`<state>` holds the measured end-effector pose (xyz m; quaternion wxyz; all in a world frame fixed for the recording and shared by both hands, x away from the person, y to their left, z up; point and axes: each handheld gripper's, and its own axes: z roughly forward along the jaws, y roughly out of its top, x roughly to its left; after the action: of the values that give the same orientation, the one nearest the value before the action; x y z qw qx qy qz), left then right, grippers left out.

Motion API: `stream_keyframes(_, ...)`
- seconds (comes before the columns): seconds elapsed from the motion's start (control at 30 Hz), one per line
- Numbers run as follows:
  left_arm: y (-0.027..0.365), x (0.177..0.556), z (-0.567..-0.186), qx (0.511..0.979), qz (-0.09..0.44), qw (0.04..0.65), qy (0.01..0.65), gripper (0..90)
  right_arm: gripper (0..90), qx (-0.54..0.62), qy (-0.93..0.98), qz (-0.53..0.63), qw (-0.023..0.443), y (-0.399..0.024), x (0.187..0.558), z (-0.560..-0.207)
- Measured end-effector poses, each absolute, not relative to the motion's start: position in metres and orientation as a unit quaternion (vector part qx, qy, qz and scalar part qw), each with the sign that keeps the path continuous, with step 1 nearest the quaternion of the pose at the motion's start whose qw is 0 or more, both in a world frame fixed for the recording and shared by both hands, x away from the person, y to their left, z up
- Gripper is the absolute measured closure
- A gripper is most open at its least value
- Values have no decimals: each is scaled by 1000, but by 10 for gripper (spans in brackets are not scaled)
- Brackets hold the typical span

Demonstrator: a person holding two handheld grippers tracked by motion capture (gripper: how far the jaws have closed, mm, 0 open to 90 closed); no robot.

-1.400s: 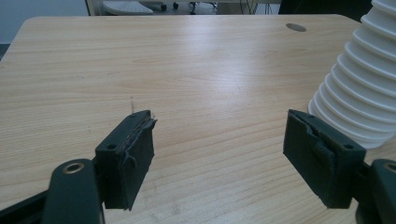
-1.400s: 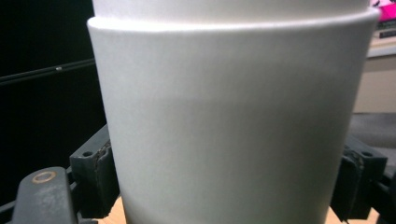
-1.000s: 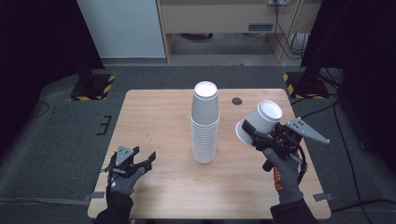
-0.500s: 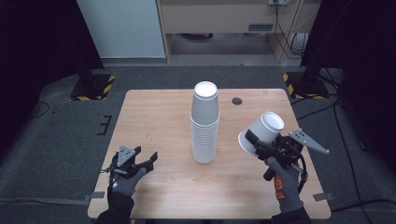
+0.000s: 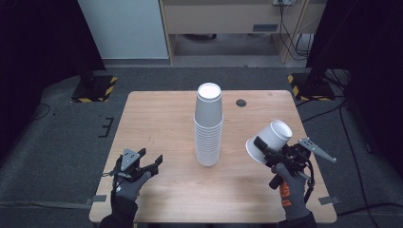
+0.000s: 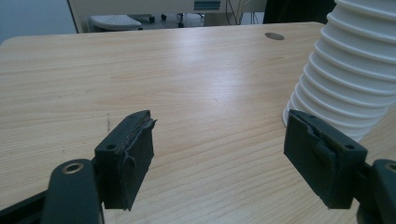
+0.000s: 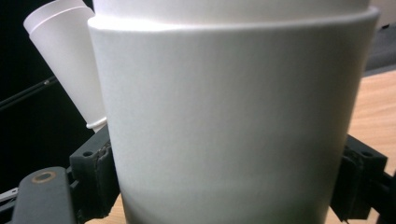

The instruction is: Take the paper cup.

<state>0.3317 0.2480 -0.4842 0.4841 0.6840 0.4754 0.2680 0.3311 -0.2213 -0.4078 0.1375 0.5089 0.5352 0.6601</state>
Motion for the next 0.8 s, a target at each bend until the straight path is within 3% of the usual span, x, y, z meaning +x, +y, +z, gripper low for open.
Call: stream_keyframes(0.8,230,326,-476,701,270,500,431,223,155,553,481,676,79,-229,333,-429)
